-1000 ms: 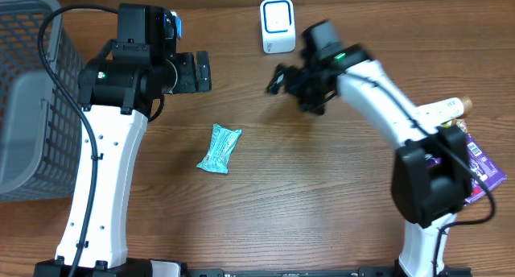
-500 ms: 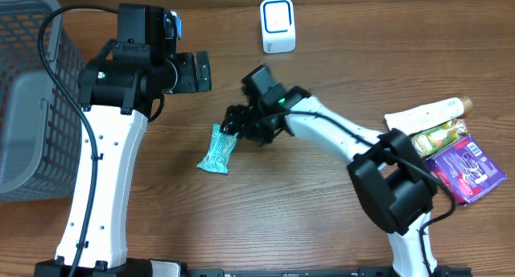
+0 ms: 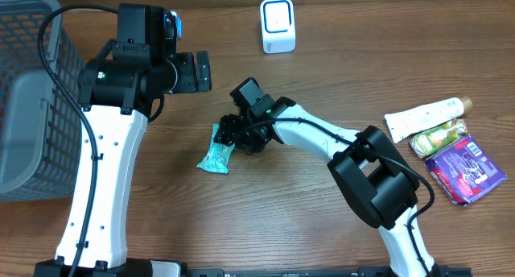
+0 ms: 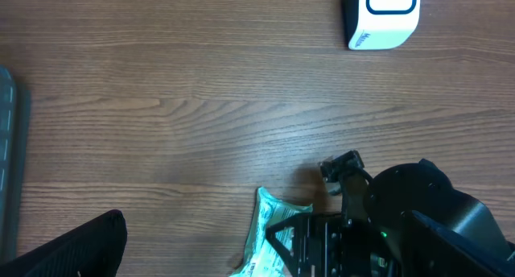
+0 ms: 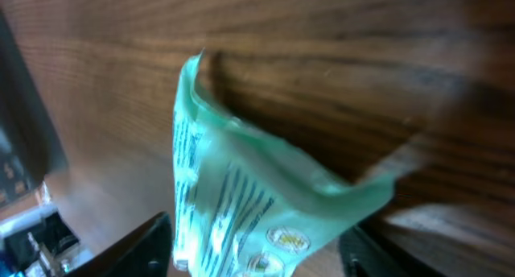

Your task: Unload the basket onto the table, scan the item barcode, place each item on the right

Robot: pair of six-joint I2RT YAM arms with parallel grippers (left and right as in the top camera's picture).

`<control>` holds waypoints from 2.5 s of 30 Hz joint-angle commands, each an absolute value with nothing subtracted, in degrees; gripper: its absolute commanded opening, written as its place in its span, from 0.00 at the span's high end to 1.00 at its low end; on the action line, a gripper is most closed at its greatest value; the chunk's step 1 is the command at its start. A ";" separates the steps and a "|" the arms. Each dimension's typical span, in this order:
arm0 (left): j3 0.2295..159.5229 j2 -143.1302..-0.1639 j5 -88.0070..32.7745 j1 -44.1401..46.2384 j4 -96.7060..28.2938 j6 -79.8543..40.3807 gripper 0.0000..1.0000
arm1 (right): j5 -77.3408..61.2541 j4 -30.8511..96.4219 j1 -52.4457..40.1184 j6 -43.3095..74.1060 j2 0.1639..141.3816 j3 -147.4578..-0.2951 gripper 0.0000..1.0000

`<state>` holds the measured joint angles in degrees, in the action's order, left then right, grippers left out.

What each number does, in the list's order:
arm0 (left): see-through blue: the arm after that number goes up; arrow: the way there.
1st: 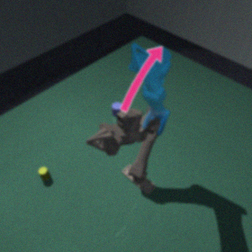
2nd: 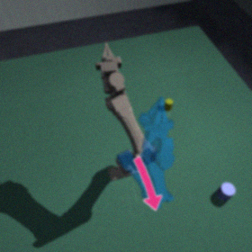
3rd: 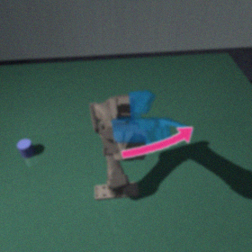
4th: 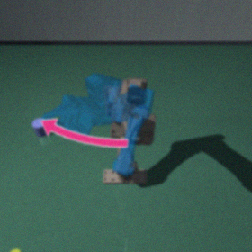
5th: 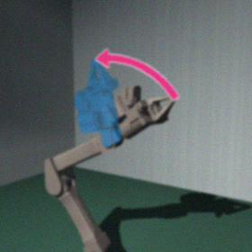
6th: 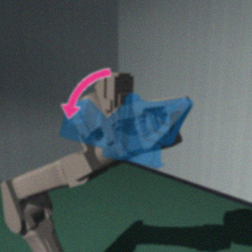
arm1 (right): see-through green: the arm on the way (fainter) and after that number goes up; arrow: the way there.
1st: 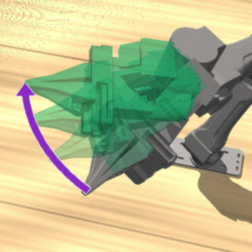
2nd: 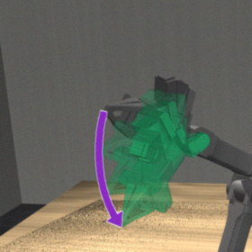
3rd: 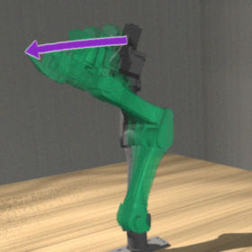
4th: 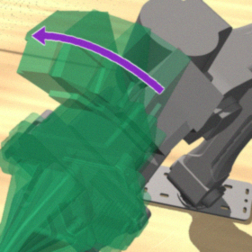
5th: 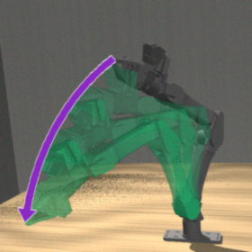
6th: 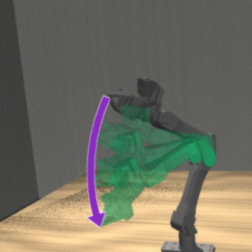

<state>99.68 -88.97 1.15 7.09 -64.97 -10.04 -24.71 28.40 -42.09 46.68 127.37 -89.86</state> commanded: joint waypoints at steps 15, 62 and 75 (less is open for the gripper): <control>99.46 -89.58 1.52 7.16 -64.93 -8.78 0.00 | -28.08 24.73 -40.16 46.68 131.22 -89.60 0.96; 99.46 -89.58 1.52 7.16 -64.93 -8.78 0.01 | -18.04 40.82 -18.85 -24.40 120.51 -95.37 0.16; 99.46 -89.58 1.52 7.16 -64.93 -8.78 0.00 | -22.00 40.10 -19.68 -26.52 121.51 -94.76 0.28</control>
